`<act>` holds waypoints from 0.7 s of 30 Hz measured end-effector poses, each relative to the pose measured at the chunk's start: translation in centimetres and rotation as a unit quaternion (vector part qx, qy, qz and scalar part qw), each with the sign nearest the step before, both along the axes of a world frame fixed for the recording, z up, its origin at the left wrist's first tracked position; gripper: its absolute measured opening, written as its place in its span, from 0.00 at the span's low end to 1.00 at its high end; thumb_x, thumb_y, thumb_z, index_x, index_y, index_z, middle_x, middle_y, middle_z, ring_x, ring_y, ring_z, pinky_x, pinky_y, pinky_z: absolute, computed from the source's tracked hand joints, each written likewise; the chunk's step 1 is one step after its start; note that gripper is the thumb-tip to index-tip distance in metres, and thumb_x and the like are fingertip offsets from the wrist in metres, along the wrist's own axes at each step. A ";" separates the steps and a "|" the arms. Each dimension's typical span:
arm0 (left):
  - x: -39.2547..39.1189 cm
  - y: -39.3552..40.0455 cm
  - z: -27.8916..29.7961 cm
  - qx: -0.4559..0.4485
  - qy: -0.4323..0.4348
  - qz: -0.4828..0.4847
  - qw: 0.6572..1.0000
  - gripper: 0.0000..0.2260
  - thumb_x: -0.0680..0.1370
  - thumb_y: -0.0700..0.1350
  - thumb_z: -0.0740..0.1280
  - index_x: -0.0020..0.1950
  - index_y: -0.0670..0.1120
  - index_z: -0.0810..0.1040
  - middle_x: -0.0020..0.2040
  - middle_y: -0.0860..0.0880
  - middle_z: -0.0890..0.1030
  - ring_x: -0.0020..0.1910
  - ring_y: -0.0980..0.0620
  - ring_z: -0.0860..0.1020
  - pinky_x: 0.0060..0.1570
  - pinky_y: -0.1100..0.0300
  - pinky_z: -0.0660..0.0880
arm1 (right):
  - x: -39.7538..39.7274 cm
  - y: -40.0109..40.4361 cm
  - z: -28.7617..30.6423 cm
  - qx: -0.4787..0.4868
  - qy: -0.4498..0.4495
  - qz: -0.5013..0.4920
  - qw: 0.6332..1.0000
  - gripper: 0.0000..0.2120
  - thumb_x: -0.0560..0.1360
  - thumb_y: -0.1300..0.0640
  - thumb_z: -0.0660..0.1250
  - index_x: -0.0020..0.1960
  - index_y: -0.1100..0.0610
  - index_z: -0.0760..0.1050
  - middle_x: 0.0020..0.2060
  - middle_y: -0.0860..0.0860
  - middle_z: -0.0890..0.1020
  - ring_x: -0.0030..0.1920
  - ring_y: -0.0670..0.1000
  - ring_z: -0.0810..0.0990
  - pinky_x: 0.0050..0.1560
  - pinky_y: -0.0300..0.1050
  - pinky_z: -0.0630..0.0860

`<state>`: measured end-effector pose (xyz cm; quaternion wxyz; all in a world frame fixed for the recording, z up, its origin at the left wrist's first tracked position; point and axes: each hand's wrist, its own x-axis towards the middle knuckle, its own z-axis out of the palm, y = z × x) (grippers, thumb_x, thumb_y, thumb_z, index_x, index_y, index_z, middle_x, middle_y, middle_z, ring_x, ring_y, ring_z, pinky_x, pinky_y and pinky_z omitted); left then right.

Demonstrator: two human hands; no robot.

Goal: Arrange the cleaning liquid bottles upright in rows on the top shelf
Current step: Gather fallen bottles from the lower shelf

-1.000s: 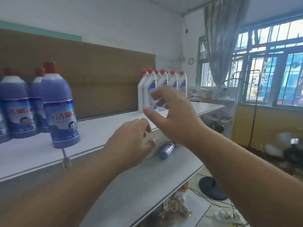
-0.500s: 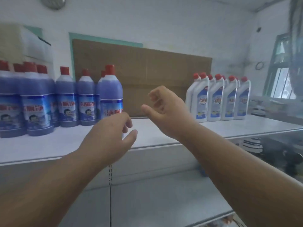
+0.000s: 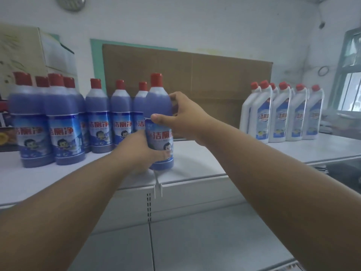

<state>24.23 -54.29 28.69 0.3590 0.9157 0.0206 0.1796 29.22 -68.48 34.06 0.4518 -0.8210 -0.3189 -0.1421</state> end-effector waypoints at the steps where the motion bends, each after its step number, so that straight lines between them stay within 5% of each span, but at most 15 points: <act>1: 0.1 0.2 0.1 -0.020 0.014 -0.028 0.999 0.20 0.70 0.54 0.78 0.59 0.55 0.76 0.51 0.57 0.82 0.52 0.54 0.80 0.56 0.54 0.76 | 0.1 -0.1 0.1 0.000 0.009 0.004 1.000 0.27 0.70 0.47 0.78 0.62 0.53 0.70 0.53 0.49 0.81 0.51 0.50 0.82 0.52 0.51 0.83; 4: 0.1 1.0 0.5 -0.069 0.063 -0.108 0.990 0.17 0.71 0.45 0.79 0.54 0.57 0.77 0.50 0.59 0.84 0.53 0.56 0.81 0.62 0.53 0.76 | 0.4 -0.3 0.2 0.015 0.054 0.032 0.998 0.27 0.68 0.48 0.80 0.61 0.53 0.71 0.52 0.51 0.81 0.50 0.51 0.84 0.51 0.53 0.84; 8: 0.0 2.0 0.6 -0.077 0.060 -0.144 0.985 0.21 0.71 0.42 0.78 0.59 0.56 0.76 0.54 0.58 0.84 0.56 0.56 0.81 0.64 0.52 0.75 | 0.1 0.6 0.4 0.031 0.033 0.026 0.999 0.26 0.67 0.49 0.81 0.58 0.54 0.73 0.49 0.51 0.82 0.48 0.51 0.84 0.48 0.52 0.84; 12: -1.2 5.0 0.6 -0.027 0.000 -0.071 0.997 0.22 0.72 0.50 0.77 0.63 0.55 0.73 0.56 0.58 0.82 0.54 0.57 0.81 0.59 0.55 0.77 | 0.0 3.8 0.9 0.048 0.007 0.027 0.998 0.25 0.67 0.47 0.80 0.57 0.54 0.73 0.47 0.50 0.82 0.46 0.49 0.84 0.44 0.47 0.84; 16: -3.4 8.6 0.1 0.092 -0.020 0.020 0.995 0.17 0.76 0.55 0.72 0.58 0.58 0.67 0.46 0.64 0.76 0.42 0.66 0.74 0.40 0.68 0.69 | 0.2 9.1 1.0 0.021 -0.030 0.030 0.999 0.28 0.66 0.42 0.79 0.57 0.54 0.73 0.47 0.49 0.81 0.46 0.48 0.82 0.46 0.47 0.84; 21: -4.2 12.7 -1.4 0.218 0.009 0.117 0.969 0.17 0.76 0.59 0.68 0.60 0.54 0.70 0.56 0.56 0.79 0.50 0.54 0.77 0.50 0.57 0.75 | 0.8 14.0 0.7 -0.004 -0.040 0.031 0.999 0.27 0.67 0.40 0.78 0.57 0.51 0.70 0.45 0.44 0.77 0.44 0.44 0.80 0.40 0.39 0.80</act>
